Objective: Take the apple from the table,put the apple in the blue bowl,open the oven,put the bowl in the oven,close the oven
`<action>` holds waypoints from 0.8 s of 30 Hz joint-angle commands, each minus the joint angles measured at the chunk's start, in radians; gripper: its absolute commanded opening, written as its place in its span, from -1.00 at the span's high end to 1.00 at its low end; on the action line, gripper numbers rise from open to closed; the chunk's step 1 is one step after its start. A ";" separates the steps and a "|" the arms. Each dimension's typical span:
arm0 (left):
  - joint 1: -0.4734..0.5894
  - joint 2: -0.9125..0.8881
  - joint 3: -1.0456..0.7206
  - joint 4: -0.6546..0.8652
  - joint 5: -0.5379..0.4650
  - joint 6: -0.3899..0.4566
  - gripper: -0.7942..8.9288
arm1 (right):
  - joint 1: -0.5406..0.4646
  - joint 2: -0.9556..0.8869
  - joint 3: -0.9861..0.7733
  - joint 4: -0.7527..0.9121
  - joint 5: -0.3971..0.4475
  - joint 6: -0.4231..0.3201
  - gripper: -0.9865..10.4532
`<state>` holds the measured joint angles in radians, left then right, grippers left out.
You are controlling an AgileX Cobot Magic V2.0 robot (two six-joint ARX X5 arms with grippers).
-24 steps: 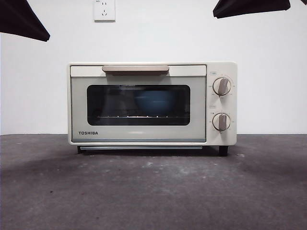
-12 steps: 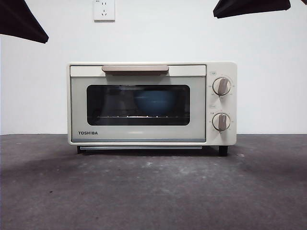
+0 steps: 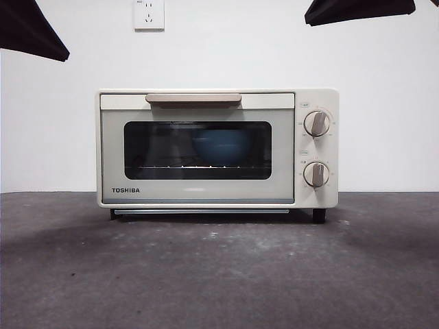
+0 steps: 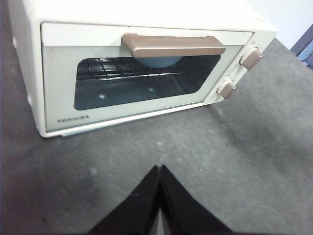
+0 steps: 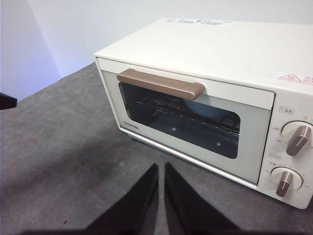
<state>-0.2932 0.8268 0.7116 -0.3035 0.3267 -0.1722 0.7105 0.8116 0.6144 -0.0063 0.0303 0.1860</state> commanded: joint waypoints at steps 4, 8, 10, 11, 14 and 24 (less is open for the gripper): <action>0.092 -0.064 -0.003 0.060 -0.073 0.154 0.82 | 0.006 0.003 0.001 0.014 0.004 -0.011 0.82; 0.177 -0.164 -0.090 0.153 -0.073 0.200 0.82 | 0.006 0.003 0.001 0.014 0.004 -0.011 0.82; 0.214 -0.223 -0.157 0.216 -0.074 0.219 0.82 | 0.006 0.003 0.001 0.014 0.004 -0.011 0.82; 0.232 -0.257 -0.198 0.250 -0.074 0.228 0.82 | 0.006 0.003 0.001 0.014 0.004 -0.011 0.82; 0.267 -0.349 -0.314 0.327 -0.076 0.236 0.82 | 0.006 0.003 0.001 0.014 0.004 -0.011 0.82; 0.296 -0.586 -0.587 0.348 -0.104 0.232 0.82 | 0.006 0.003 0.001 0.014 0.004 -0.011 0.82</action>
<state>0.0010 0.2504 0.1287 0.0277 0.2276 0.0463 0.7105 0.8116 0.6144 -0.0059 0.0303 0.1833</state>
